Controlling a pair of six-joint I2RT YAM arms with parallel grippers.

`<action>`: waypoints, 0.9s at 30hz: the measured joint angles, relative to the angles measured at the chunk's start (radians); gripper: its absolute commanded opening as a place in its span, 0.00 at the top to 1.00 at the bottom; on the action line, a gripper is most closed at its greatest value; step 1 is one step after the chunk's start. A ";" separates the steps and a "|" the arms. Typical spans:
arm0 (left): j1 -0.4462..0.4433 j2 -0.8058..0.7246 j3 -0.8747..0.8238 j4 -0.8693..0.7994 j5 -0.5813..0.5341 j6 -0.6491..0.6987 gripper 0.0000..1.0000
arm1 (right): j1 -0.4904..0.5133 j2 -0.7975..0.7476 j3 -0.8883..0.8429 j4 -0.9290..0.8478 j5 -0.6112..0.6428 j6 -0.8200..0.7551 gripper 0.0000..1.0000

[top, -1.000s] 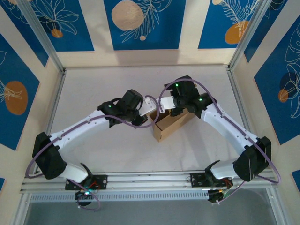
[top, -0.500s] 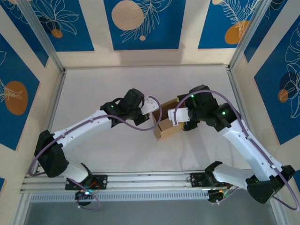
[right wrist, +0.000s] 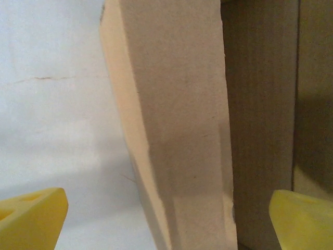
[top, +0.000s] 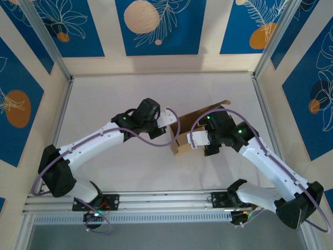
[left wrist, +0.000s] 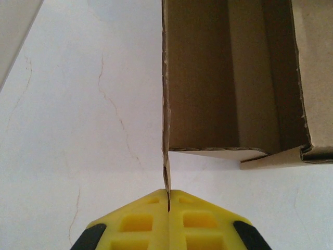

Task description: Fold the paper box

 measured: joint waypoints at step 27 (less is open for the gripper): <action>-0.041 -0.081 -0.093 0.012 0.105 0.113 1.00 | 0.010 0.082 -0.078 0.272 0.079 -0.064 0.01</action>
